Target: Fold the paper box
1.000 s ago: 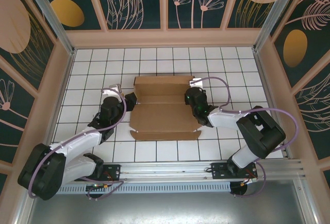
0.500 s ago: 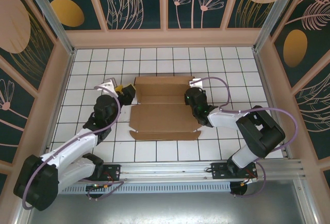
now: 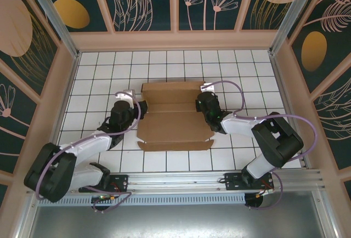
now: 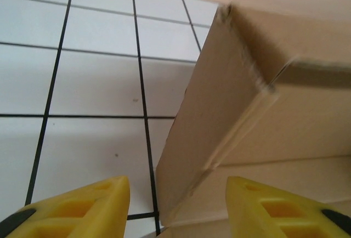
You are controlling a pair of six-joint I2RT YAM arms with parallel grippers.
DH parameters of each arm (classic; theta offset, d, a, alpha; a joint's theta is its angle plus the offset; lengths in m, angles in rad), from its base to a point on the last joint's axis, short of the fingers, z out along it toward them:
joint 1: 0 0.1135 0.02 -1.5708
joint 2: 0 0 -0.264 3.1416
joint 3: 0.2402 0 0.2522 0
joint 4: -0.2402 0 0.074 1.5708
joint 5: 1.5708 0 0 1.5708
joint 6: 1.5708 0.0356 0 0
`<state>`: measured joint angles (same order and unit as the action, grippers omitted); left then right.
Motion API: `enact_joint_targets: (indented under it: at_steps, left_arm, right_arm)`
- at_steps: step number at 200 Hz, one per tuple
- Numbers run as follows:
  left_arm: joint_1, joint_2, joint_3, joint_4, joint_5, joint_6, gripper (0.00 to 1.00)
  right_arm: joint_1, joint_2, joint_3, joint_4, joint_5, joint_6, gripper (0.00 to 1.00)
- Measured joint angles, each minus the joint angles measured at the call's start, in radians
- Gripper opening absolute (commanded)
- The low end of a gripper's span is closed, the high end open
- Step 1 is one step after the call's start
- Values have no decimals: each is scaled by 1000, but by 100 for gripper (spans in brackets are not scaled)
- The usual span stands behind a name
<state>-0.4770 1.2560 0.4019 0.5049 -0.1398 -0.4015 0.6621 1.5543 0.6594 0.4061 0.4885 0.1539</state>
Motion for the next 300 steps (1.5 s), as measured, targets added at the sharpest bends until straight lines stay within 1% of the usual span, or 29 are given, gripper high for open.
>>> enact_joint_targets:
  at_steps: [38,69,78,87,109,117,150,162,174,180,188,196,214,230,255,262,300]
  left_arm:
    - [0,142,18,20,-11,30,42]
    - [0,223,71,39,-41,34,41]
    - [0,243,91,46,-50,34,40]
    - [0,261,111,51,-58,33,36]
    - [-1,290,142,68,-87,32,19]
    - [-2,294,148,68,-99,29,15]
    - [-18,314,164,49,-176,8,4]
    - [-22,319,171,37,-206,-10,2]
    - [-25,319,172,30,-225,-30,1]
    - [-27,319,172,28,-233,-39,3]
    - [-29,319,172,26,-238,-53,8]
    - [-30,319,172,25,-239,-67,17]
    - [-29,312,168,22,-234,-109,40]
    - [-26,277,140,23,-219,-162,51]
    - [-23,174,68,22,-188,-217,64]
    - [-22,142,50,22,-179,-232,66]
    - [-19,1,-11,26,-126,-267,67]
  right_arm:
    - [-2,0,0,-3,-11,-5,0]
    - [-2,0,0,-3,-20,-7,0]
    - [-2,0,0,-3,-23,-7,0]
    - [-2,0,0,-4,-27,-7,0]
    - [-2,0,4,-9,-39,-7,0]
    - [-2,0,7,-12,-45,-7,0]
    - [11,13,35,-23,-37,3,0]
    - [25,23,42,-30,-13,12,0]
    - [40,35,47,-36,11,25,0]
    - [47,42,49,-38,24,32,0]
    - [54,51,53,-40,44,42,0]
    - [59,56,55,-40,60,51,0]
    - [64,57,54,-45,84,66,0]
    - [63,57,54,-47,105,73,0]
    - [63,57,51,-43,109,72,0]
    - [63,57,51,-43,110,69,0]
    - [50,57,42,-34,109,62,0]
